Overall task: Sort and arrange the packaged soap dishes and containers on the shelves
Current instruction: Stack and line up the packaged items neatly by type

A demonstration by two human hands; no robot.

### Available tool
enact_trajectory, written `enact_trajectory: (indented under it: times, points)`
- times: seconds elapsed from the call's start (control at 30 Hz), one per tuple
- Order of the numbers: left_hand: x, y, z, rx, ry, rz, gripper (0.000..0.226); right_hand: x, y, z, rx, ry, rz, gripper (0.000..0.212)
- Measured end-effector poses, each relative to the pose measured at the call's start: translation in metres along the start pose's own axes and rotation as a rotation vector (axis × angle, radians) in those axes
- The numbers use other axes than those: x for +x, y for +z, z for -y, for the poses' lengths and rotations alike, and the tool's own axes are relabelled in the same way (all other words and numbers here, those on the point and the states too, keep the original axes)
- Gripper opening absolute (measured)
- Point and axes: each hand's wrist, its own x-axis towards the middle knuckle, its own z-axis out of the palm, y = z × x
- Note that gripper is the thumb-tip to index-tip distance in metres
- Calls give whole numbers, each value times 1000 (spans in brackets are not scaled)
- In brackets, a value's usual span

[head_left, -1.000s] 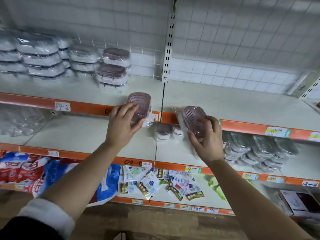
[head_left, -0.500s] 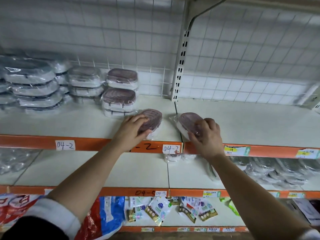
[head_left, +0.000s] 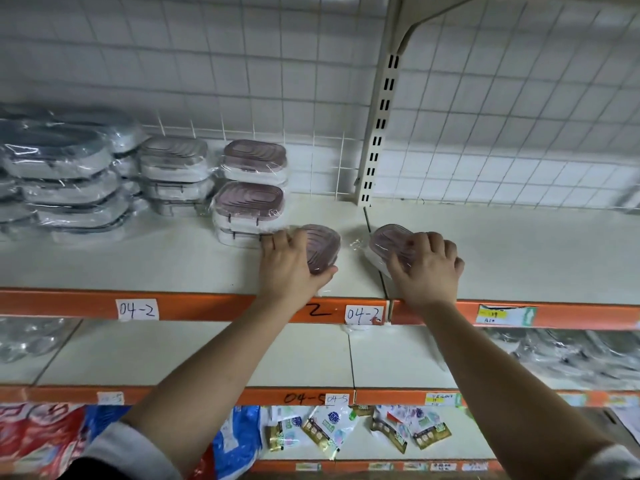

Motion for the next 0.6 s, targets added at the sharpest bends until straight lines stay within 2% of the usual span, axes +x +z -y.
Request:
enact_trajectory:
  times: [0.1, 0.2, 0.33, 0.47, 0.6]
  points:
    - [3, -7, 0, -93, 47, -16, 65, 0, 2, -4, 26, -19, -12, 54]
    - [2, -16, 3, -184, 174, -44, 58, -1, 4, -7, 14, -40, -21, 47]
    - [11, -38, 15, -282, 281, -6, 63, -1, 5, -9, 4, -53, -31, 48]
    - [37, -72, 45, -313, 272, 107, 65, -2, 5, -8, 20, -52, -27, 57]
    - [58, -105, 75, -433, 157, 213, 63, -1, 5, -8, 17, -45, -22, 47]
